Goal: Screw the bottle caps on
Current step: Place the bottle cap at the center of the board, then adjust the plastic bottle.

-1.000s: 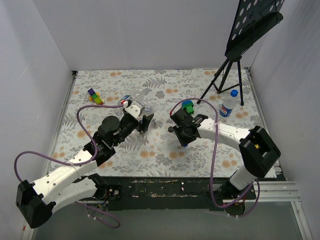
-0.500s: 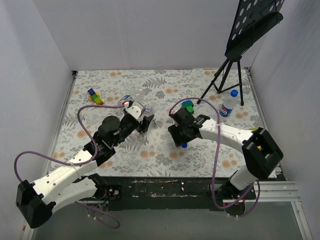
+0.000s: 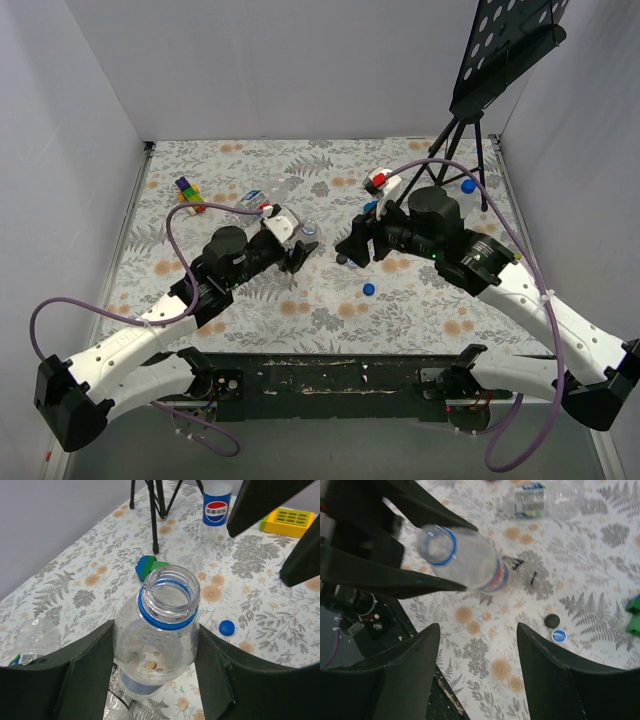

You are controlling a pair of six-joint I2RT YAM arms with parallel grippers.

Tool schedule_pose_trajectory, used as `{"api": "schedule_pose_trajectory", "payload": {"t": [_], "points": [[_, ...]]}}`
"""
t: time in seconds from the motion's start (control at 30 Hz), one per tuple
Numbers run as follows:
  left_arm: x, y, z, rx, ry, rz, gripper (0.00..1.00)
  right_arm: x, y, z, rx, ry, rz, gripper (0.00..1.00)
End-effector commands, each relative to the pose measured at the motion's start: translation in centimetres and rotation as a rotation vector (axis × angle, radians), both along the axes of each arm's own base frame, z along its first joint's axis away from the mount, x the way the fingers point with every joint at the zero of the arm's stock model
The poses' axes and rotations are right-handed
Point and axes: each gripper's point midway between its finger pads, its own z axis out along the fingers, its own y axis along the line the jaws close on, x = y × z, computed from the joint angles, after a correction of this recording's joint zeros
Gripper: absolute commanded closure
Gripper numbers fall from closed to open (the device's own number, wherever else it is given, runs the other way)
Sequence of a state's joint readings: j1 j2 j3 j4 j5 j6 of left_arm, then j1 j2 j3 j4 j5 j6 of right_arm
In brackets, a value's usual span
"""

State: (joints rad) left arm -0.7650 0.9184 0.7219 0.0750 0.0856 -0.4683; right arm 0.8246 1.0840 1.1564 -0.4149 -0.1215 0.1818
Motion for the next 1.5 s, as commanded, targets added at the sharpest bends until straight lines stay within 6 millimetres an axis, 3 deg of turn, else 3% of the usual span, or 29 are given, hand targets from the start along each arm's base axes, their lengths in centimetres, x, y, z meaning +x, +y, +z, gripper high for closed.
{"api": "schedule_pose_trajectory", "payload": {"t": [0.0, 0.23, 0.5, 0.9, 1.07, 1.2, 1.33, 1.47], "points": [[-1.2, -1.3, 1.3, 0.007, -0.004, -0.113, 1.00, -1.6, 2.0, 6.2, 0.161, -0.178, 0.159, 0.31], [-2.3, -2.4, 1.1, 0.012, 0.018, -0.199, 1.00, -2.2, 4.0, 7.7, 0.194, -0.252, 0.237, 0.31], [-2.6, -2.7, 1.3, 0.006, 0.020, -0.226, 1.00, -1.1, 5.2, 7.0, 0.186, -0.270, 0.213, 0.33], [-2.9, -2.8, 1.6, -0.003, 0.021, -0.238, 1.00, -0.4, 5.8, 4.3, 0.124, -0.248, 0.200, 0.55], [-2.9, -2.7, 1.7, -0.009, 0.023, -0.234, 1.00, -0.7, 6.0, 3.3, 0.096, -0.230, 0.209, 0.57], [-2.8, -2.6, 1.6, -0.016, 0.024, -0.225, 1.00, -0.6, 5.6, 3.4, 0.109, -0.224, 0.175, 0.78], [-2.6, -2.4, 1.8, -0.036, 0.003, -0.205, 0.90, -0.7, 5.3, 4.2, 0.176, -0.209, 0.134, 0.99], [-2.5, -2.3, 1.8, -0.050, -0.011, -0.194, 0.68, -1.3, 5.4, 5.1, 0.239, -0.188, 0.135, 0.99]]}}
